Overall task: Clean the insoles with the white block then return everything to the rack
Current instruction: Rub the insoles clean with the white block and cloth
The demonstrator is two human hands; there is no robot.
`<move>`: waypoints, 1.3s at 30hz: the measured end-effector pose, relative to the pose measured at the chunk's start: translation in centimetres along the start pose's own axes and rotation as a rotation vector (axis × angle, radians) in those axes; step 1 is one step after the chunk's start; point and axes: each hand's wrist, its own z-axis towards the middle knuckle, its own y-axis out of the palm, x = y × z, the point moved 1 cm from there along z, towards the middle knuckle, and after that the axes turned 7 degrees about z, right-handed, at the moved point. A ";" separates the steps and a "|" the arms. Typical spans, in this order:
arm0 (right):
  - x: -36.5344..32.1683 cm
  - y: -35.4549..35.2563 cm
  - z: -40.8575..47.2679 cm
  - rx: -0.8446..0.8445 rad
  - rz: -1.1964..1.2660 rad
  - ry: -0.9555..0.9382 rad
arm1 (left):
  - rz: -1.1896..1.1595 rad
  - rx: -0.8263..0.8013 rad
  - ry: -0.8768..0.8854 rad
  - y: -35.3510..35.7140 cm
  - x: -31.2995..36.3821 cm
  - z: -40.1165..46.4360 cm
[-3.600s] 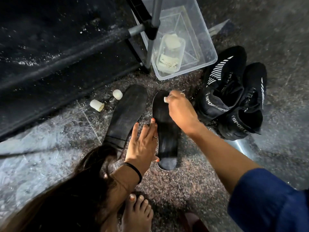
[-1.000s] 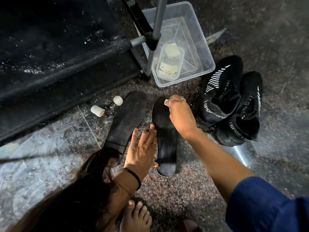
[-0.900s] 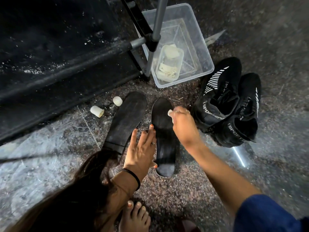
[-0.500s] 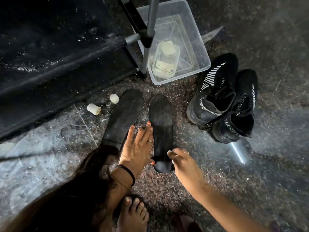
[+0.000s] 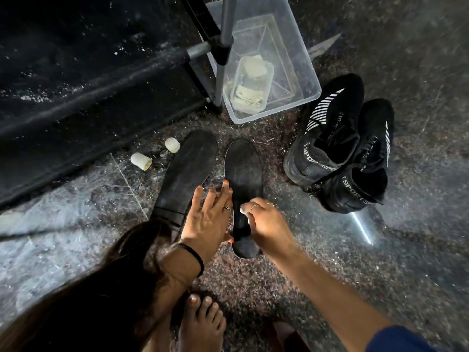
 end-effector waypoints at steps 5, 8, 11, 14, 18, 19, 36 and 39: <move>-1.2 1.4 -3.3 -0.226 0.024 0.016 | 0.037 -0.003 0.011 0.1 -0.1 -0.1; -1.3 1.3 -4.9 -0.381 -0.099 -0.071 | 0.063 0.004 0.013 -0.1 -0.2 -0.2; -0.8 0.9 -4.6 -0.299 -0.099 -0.060 | 0.072 -0.023 0.024 0.0 -0.1 -0.1; 0.0 0.8 -4.2 -0.142 -0.013 -0.031 | 0.072 -0.030 0.022 0.0 -0.1 -0.1; -0.5 1.7 -5.1 -0.351 -0.090 -0.104 | 0.086 -0.046 0.033 -0.1 -0.3 0.2; -0.4 1.7 -5.2 -0.378 -0.098 -0.121 | 0.090 -0.051 0.038 -0.1 -0.3 0.2; -0.1 2.0 -5.5 -0.362 -0.055 -0.133 | 0.129 -0.052 0.055 0.3 -0.4 0.2; 0.3 1.8 -5.3 -0.209 0.004 -0.091 | 0.128 -0.044 0.050 0.4 -0.4 0.3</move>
